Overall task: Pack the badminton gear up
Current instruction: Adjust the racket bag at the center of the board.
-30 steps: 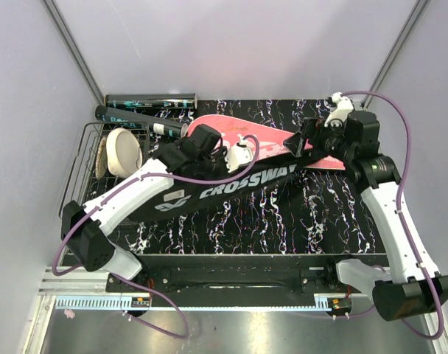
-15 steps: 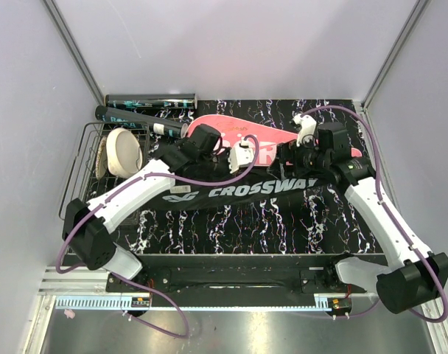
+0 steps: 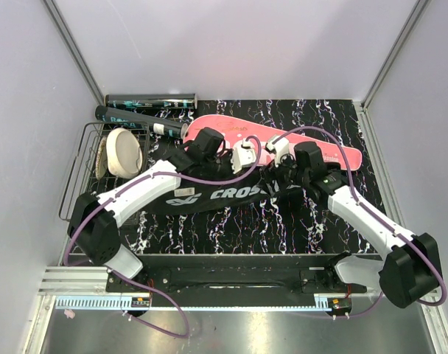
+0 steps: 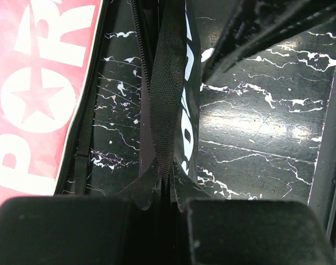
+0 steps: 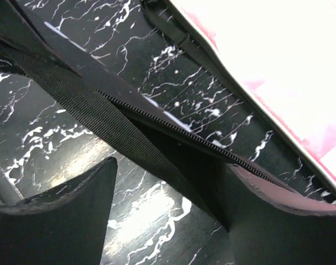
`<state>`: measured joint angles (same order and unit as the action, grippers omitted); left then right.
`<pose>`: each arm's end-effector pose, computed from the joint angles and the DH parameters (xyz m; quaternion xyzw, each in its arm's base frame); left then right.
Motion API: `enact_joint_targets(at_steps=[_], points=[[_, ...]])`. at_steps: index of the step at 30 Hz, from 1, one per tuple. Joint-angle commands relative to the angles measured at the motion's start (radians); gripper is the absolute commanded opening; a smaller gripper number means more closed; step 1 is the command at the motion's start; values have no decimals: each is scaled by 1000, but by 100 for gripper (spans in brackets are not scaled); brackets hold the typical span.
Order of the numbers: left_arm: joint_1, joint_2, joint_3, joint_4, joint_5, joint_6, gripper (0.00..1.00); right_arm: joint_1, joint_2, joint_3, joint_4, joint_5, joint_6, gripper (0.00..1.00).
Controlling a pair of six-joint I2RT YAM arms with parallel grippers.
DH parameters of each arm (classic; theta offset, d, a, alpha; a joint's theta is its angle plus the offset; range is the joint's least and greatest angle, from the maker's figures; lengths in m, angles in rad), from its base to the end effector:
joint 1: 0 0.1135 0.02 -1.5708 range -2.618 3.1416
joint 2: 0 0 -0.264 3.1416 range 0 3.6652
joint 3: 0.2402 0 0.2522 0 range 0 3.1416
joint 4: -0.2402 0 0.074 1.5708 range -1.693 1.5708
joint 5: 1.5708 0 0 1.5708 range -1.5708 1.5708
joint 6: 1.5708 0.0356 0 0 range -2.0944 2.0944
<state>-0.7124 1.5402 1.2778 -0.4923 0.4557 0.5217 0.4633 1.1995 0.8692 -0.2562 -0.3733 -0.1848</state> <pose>0.2480 -0.2349 0.2992 0.5905 0.6774 -0.2432 0.3651 0.2309 0.1299 0.2775 -0.3589 0.7930 0.2264 0.4371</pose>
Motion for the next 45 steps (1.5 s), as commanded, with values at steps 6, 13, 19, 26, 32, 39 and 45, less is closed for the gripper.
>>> enact_joint_targets(at_steps=[6,13,19,26,32,39,45], points=[[11,-32,35,195,-46,-227,53,18,2,1,181,138,-177,2],[48,-248,-89,110,-276,-403,82,24,-26,-52,219,185,-216,0],[210,-378,-107,116,-396,-436,99,52,-78,-93,247,235,-229,0],[450,-118,31,84,-72,-572,95,92,-126,-93,247,269,-265,0],[465,32,127,164,55,-418,90,126,-166,-99,270,298,-280,0],[464,60,178,219,193,41,91,172,-161,-96,261,318,-297,0],[464,327,552,-123,308,219,91,215,-192,-93,224,392,-332,0]])
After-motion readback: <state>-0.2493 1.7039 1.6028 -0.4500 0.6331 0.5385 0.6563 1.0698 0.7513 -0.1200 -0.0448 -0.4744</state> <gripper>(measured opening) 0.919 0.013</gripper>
